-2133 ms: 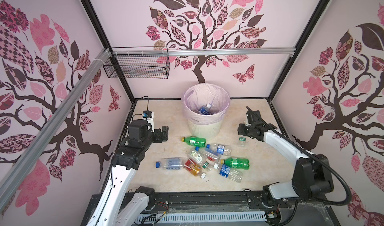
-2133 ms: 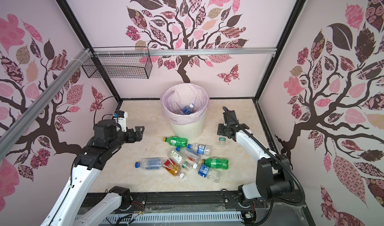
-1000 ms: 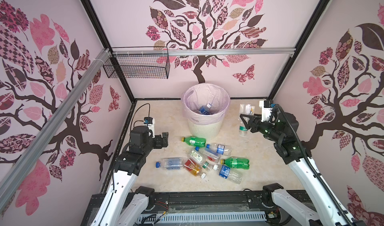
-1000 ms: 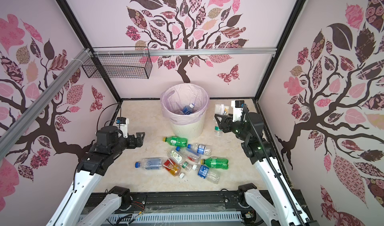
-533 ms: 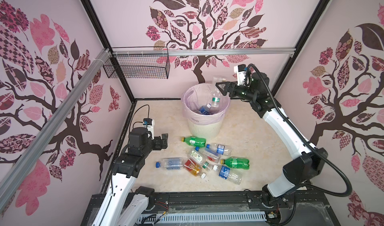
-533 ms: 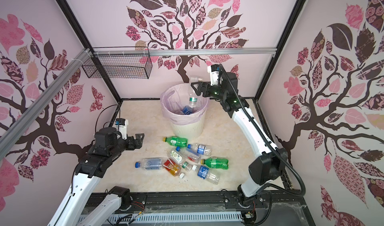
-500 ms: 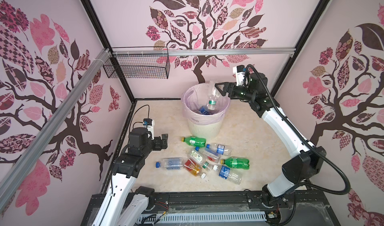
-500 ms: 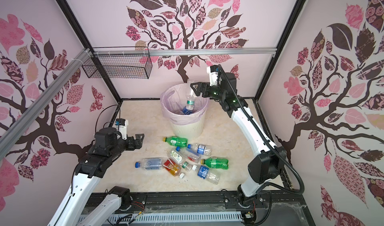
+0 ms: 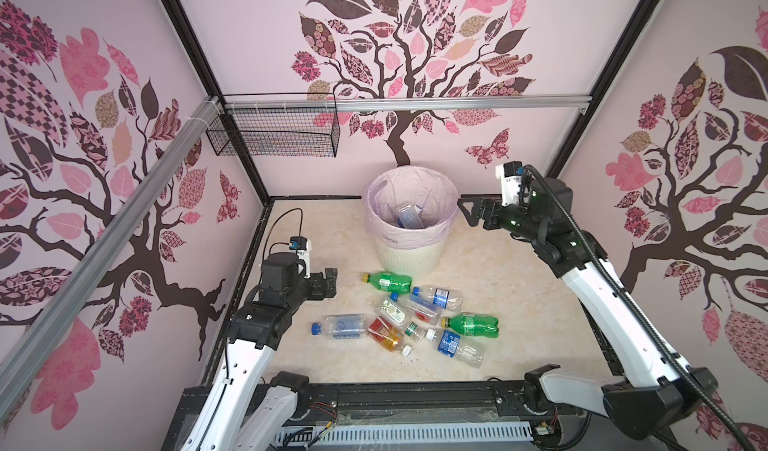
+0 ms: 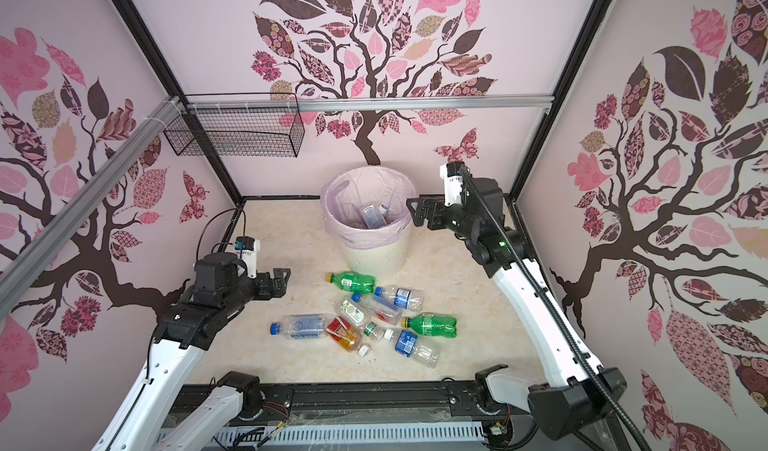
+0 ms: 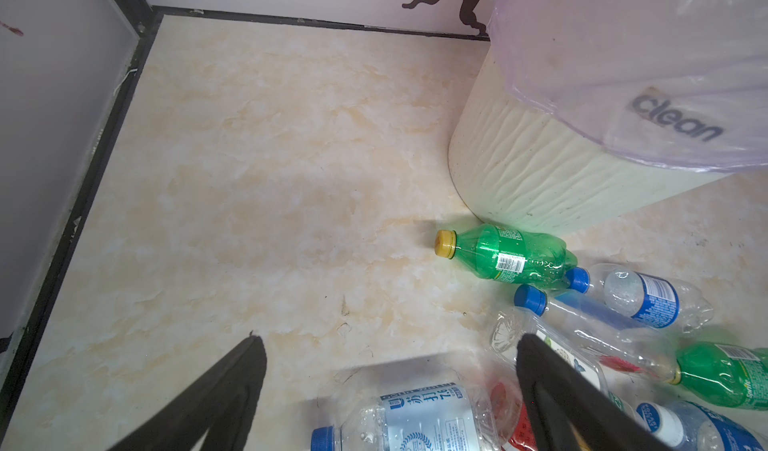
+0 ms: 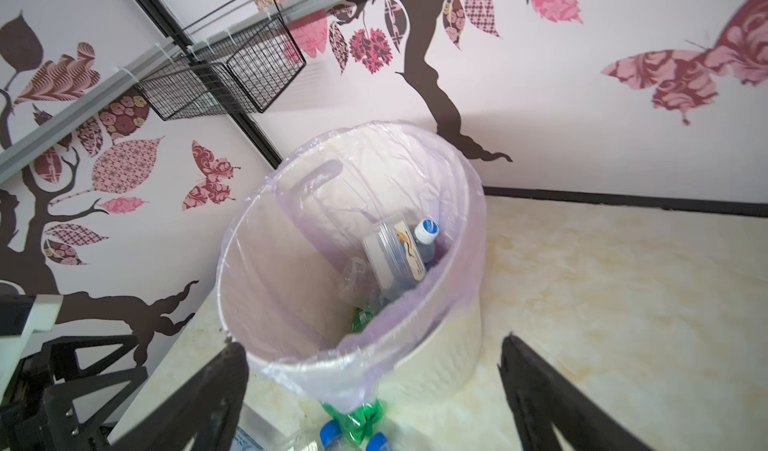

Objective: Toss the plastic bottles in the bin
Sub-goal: 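Open the right gripper to drop the clear box into the bin, then move the right gripper back down to the clear blue-labelled water bottle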

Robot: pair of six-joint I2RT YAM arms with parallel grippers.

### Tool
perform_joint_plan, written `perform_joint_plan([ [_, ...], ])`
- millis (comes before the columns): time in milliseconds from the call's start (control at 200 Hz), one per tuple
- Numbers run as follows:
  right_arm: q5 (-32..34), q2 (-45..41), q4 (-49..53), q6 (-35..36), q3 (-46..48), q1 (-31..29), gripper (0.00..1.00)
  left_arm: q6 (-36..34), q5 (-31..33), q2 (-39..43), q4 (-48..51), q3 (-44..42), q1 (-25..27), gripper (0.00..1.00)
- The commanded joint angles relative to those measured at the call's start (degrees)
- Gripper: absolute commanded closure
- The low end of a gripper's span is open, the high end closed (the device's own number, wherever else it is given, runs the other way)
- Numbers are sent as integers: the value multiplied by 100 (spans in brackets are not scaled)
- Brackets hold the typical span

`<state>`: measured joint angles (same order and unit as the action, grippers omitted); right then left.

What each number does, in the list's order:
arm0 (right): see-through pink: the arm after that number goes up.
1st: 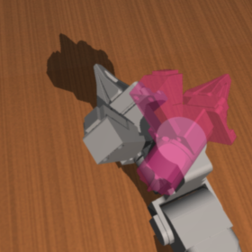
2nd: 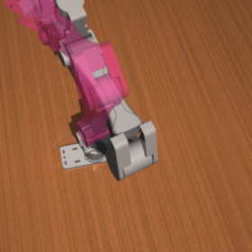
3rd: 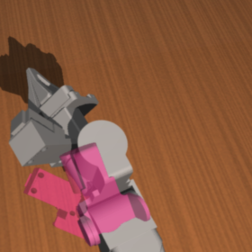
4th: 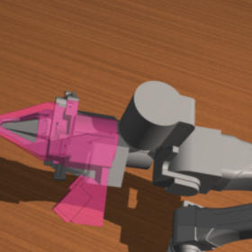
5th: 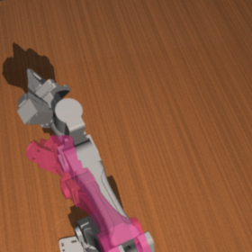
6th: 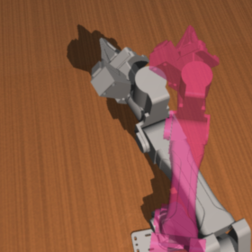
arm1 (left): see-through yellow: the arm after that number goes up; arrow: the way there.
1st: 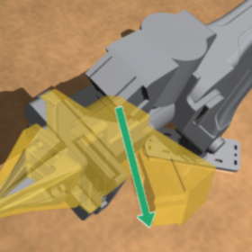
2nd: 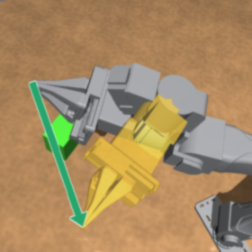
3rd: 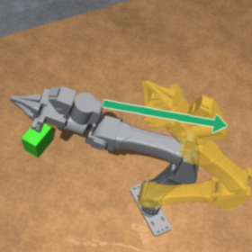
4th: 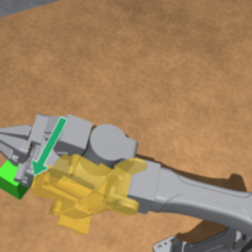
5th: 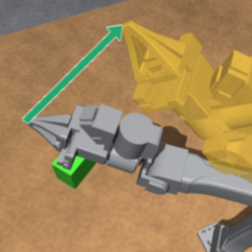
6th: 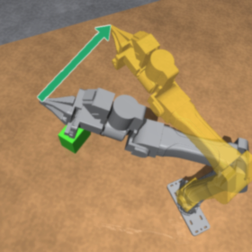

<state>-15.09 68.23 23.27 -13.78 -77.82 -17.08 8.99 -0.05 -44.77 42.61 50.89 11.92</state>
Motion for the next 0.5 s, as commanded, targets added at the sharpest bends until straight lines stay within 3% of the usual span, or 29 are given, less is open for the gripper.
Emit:
perform_joint_plan([
  [0, 417, -205, 939, -31, 320, -6, 5, -11, -69, 43, -103, 201, -7, 2],
  [125, 12, -407, 1449, -303, 756, -6, 7, -18, 27, 78, -76, 177, -9, 2],
  [345, 95, -565, 1896, -329, 1535, -6, 11, 15, 13, 135, -107, 122, -8, 3],
  [495, -920, -668, 1694, -722, 2236, -7, 15, 59, 101, 247, -107, 58, -6, 3],
])
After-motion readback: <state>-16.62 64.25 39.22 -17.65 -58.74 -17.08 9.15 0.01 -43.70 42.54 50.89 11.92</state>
